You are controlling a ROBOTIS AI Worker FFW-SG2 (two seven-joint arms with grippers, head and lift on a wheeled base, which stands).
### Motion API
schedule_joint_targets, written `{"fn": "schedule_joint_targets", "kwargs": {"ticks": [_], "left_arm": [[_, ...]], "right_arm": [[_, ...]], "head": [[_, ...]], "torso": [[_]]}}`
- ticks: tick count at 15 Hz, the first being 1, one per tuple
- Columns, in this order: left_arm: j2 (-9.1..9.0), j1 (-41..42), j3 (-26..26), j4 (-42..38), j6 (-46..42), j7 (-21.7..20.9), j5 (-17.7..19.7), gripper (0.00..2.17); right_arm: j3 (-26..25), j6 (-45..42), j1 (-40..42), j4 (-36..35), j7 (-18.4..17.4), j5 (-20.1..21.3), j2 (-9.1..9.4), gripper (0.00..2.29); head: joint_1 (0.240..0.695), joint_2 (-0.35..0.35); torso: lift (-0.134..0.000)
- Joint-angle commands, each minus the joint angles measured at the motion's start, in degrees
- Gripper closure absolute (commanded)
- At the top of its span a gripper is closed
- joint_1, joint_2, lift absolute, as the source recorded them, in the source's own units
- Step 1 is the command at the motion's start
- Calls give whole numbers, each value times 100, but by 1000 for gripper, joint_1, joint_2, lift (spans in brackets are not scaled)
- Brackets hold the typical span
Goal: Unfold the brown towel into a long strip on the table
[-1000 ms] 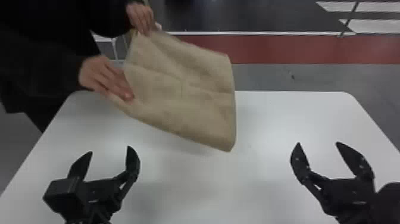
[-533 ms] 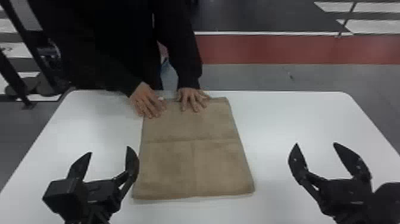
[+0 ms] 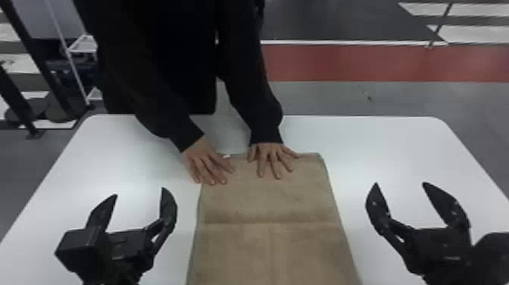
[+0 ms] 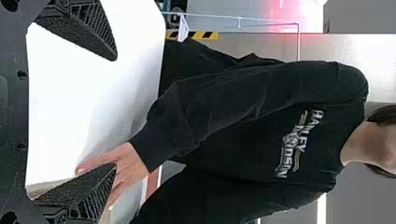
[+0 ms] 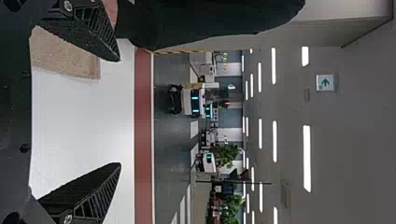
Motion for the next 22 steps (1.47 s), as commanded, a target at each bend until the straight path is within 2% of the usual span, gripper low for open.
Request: {"fn": "schedule_joint_targets", "kwargs": {"ticks": [1, 8, 12, 14, 17, 19, 22], "left_arm": [[6, 0, -10, -8, 0, 0, -9, 60], [15, -97, -54, 1, 53, 0, -53, 63], [33, -677, -239, 98, 703, -246, -167, 73], [24, -1099, -414, 352, 1072, -316, -325, 76], [33, -1820, -599, 836, 1617, -544, -351, 103], [24, -2250, -740, 1275, 1705, -668, -474, 144], [6, -2751, -740, 1785, 2021, -966, -439, 147]], "right_arm": [[0, 0, 0, -8, 0, -9, -4, 73], [9, 0, -17, 1, 0, 9, -21, 73], [18, 35, -9, 1, 0, 27, -21, 73], [18, 35, 0, 1, 0, 18, -30, 73], [18, 53, -9, 1, 0, 27, -39, 76], [44, 53, -44, 36, 0, 35, -39, 76], [62, 71, -79, 80, 0, 35, -48, 76]], "head": [[695, -6], [695, -8], [695, -25], [695, -41], [695, -75], [695, -93], [695, -108]], "torso": [[-124], [-124], [-124], [-124], [-124], [-124], [-124]]}}
